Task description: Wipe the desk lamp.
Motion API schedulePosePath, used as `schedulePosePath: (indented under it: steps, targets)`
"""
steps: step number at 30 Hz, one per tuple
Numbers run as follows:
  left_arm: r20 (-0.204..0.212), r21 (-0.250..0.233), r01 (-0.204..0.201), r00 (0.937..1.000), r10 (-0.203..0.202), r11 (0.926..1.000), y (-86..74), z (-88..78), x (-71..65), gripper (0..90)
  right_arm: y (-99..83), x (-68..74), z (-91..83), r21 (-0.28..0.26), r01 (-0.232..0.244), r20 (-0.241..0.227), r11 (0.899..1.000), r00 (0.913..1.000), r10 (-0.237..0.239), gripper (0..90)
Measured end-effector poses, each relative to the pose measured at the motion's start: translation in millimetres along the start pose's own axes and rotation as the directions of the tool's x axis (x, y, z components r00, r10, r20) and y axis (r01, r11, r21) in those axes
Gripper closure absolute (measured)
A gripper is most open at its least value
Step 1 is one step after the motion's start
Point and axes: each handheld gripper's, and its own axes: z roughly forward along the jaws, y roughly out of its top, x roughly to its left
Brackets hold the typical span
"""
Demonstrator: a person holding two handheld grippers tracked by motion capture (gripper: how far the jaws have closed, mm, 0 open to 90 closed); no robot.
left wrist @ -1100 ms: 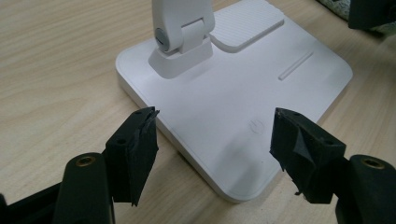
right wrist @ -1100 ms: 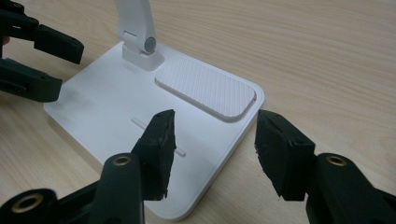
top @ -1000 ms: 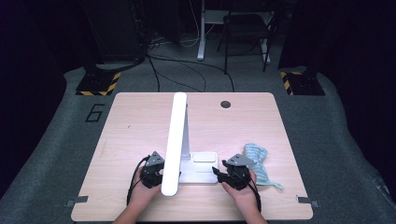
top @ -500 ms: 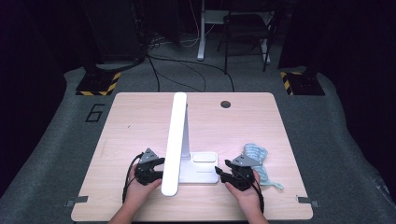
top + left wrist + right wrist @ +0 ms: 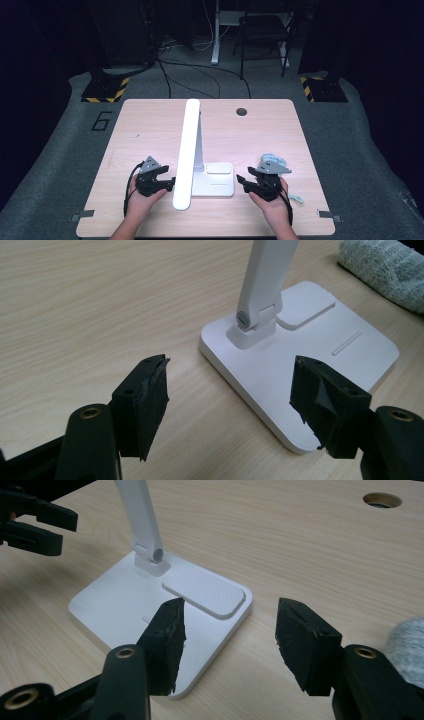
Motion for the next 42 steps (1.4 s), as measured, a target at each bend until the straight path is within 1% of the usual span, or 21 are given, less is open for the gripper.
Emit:
schedulePosePath:
  steps: [6,7,9,11,14,17,18,19,20,22,24,25,26,29,30,32,33,35,38,40,42]
  targets:
    - [-0.008,-0.011,0.038,0.9993,-0.038,0.9992,-0.1,-5.3,5.7,31.4,-6.0,-13.4,-11.3,-0.015,-0.039,0.029,0.999,0.9988,0.039,45.3]
    - [-0.012,-0.016,0.044,0.9989,-0.045,0.9989,-0.1,-5.7,6.4,31.4,-6.3,-15.9,-12.8,-0.017,-0.038,0.037,0.999,0.9985,0.039,45.3]
    - [-0.013,-0.017,0.046,0.9989,-0.046,0.9988,0.1,-6.9,9.0,31.4,-7.0,-18.8,-15.2,-0.021,-0.043,0.052,0.999,0.9977,0.044,45.3]
    - [-0.017,-0.018,0.049,0.9986,-0.050,0.9986,-0.3,-7.9,11.1,31.4,-9.2,-21.8,-16.3,-0.023,-0.038,0.079,0.999,0.9961,0.040,45.3]
    - [-0.014,-0.017,0.061,0.9980,-0.061,0.9980,-1.3,-9.4,15.4,31.6,-17.8,-27.3,-16.5,-0.052,-0.062,0.113,0.997,0.9913,0.067,45.7]
    - [-0.019,-0.027,0.082,0.9964,-0.082,0.9963,-2.7,-10.3,19.4,31.6,-25.1,-32.8,-14.0,-0.040,-0.082,0.135,0.996,0.9871,0.086,45.7]
    - [-0.019,-0.025,0.081,0.9965,-0.082,0.9964,-2.9,-11.1,21.0,31.6,-27.1,-34.9,-13.5,-0.032,-0.077,0.138,0.997,0.9872,0.080,45.8]
    - [-0.018,-0.024,0.087,0.9960,-0.087,0.9959,-3.0,-11.6,21.6,31.7,-28.8,-35.5,-13.5,-0.027,-0.090,0.139,0.996,0.9859,0.093,45.8]
    - [-0.024,-0.029,0.087,0.9958,-0.088,0.9958,-3.3,-11.9,22.5,31.6,-30.1,-37.2,-13.4,-0.027,-0.088,0.139,0.996,0.9862,0.091,45.8]
    - [-0.022,-0.033,0.098,0.9948,-0.099,0.9946,-4.1,-12.4,24.9,31.7,-33.1,-40.7,-13.8,-0.037,-0.118,0.130,0.992,0.9840,0.122,45.9]
    - [-0.016,-0.037,0.115,0.9932,-0.115,0.9927,-5.0,-12.7,26.7,31.8,-36.5,-44.2,-14.0,-0.050,-0.157,0.125,0.986,0.9788,0.162,45.9]
    - [-0.010,-0.038,0.120,0.9927,-0.121,0.9920,-5.4,-13.0,28.0,31.8,-37.8,-45.7,-13.5,-0.055,-0.168,0.117,0.984,0.9779,0.173,45.9]
    - [-0.014,-0.041,0.123,0.9922,-0.124,0.9915,-5.8,-12.8,28.4,31.7,-39.9,-47.2,-12.6,-0.057,-0.196,0.107,0.979,0.9736,0.201,45.9]
    - [-0.013,-0.039,0.128,0.9917,-0.128,0.9911,-6.9,-12.0,30.3,31.8,-43.5,-49.9,-8.7,-0.051,-0.220,0.096,0.974,0.9698,0.224,45.9]
    - [-0.018,-0.035,0.124,0.9921,-0.124,0.9917,-7.6,-11.2,31.2,31.8,-43.7,-49.8,-8.1,-0.048,-0.222,0.094,0.974,0.9698,0.225,45.9]
    - [-0.019,-0.026,0.126,0.9917,-0.127,0.9916,-9.4,-9.6,32.5,31.7,-43.3,-48.4,-6.7,-0.040,-0.199,0.118,0.979,0.9722,0.202,45.9]
    - [-0.019,-0.021,0.132,0.9910,-0.133,0.9910,-10.3,-8.9,33.0,31.7,-42.9,-48.7,-5.6,-0.039,-0.179,0.127,0.983,0.9751,0.182,45.9]
    - [-0.021,-0.015,0.134,0.9907,-0.135,0.9908,-11.2,-8.0,33.4,31.7,-43.2,-48.8,-4.3,-0.036,-0.186,0.125,0.982,0.9739,0.190,45.7]
    - [-0.028,-0.009,0.122,0.9922,-0.122,0.9926,-11.3,-7.3,33.0,31.7,-44.4,-49.6,-3.8,-0.027,-0.190,0.120,0.981,0.9739,0.192,45.8]
    - [-0.038,-0.023,0.123,0.9916,-0.124,0.9921,-11.9,-6.0,33.0,31.7,-44.5,-49.7,-3.6,-0.029,-0.187,0.120,0.982,0.9746,0.189,45.7]
    - [-0.039,-0.021,0.124,0.9914,-0.125,0.9921,-11.9,-5.5,33.6,31.7,-44.6,-49.2,-3.0,-0.029,-0.193,0.121,0.981,0.9733,0.195,45.7]
